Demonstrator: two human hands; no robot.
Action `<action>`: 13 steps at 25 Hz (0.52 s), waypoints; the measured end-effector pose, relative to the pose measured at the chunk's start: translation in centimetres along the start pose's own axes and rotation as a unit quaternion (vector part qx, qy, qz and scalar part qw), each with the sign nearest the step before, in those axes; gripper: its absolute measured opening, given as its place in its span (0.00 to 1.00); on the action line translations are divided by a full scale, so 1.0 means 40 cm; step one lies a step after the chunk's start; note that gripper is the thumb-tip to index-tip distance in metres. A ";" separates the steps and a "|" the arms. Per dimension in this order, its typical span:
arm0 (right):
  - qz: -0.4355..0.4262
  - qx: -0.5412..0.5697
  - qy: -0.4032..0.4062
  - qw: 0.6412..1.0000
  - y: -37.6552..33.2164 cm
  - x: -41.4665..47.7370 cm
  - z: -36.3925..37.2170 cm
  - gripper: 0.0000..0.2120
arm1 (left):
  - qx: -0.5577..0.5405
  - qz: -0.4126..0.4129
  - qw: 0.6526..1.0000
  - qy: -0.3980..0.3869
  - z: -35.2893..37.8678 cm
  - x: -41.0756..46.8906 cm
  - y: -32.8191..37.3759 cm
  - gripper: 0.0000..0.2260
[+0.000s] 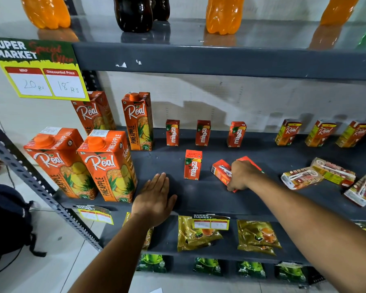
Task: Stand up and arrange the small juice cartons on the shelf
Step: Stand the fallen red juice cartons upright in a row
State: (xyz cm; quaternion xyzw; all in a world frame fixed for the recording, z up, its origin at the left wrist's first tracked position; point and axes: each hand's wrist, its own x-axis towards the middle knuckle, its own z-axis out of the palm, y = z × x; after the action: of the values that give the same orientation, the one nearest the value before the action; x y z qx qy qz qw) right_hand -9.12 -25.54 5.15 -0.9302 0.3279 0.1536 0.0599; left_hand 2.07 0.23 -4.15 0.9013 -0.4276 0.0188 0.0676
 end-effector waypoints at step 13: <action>-0.366 -0.184 0.107 0.906 0.040 0.027 -0.169 0.25 | -0.003 0.003 1.000 0.010 0.006 0.001 -0.004 0.32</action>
State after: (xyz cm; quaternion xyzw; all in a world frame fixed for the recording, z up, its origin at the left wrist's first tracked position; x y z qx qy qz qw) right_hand -7.66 -28.84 11.17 -0.9901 -0.0657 0.0784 -0.0957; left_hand 2.20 0.27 -4.39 0.8996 -0.4296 0.0268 0.0740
